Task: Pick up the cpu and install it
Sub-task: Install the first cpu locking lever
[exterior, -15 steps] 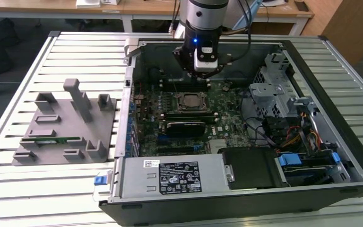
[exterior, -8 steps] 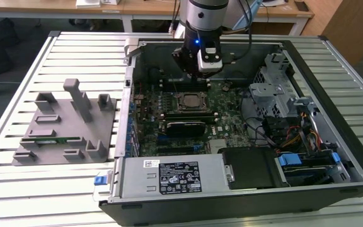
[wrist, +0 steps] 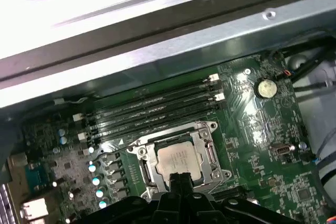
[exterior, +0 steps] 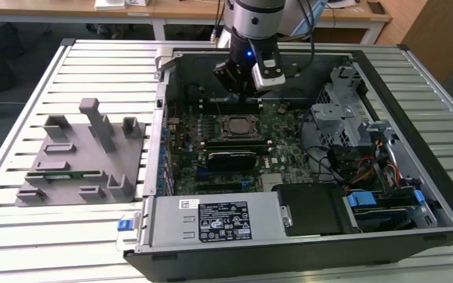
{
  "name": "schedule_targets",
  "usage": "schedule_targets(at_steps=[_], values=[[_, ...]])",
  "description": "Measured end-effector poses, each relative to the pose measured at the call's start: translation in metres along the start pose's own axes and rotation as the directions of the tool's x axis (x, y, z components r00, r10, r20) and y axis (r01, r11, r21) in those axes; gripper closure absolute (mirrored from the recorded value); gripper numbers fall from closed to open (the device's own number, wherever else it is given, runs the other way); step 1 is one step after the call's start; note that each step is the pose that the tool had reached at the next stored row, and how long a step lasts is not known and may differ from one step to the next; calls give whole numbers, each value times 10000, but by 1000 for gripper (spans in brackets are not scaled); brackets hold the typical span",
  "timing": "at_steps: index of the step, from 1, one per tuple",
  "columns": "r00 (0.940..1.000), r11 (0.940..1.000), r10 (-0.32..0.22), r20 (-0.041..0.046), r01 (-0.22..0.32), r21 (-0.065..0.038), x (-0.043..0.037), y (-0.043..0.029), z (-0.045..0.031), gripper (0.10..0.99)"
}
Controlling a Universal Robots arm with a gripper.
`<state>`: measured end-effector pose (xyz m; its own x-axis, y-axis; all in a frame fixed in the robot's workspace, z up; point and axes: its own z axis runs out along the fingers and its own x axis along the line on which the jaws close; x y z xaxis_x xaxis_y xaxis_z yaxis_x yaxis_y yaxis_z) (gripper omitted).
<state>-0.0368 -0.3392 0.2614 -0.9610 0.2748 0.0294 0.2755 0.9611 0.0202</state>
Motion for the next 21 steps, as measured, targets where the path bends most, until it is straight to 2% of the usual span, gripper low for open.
schedule_targets(at_steps=[3, 6, 9, 13, 16, 21], values=[[9986, 9986, -537, -11, 537, 14, 0, 0, 3, 980], [9940, 9940, -1090, -23, 1090, 30, 0, 0, 7, 980], [9867, 9867, -1626, -37, 1626, 44, 0, 0, 11, 980], [9729, 9729, -2312, -54, 2312, 62, -1, 0, 14, 980], [9663, 9663, -2574, -62, 2574, 68, 5, -2, 15, 980], [9623, 9623, -2718, -65, 2718, 70, 77, -22, 21, 980]])
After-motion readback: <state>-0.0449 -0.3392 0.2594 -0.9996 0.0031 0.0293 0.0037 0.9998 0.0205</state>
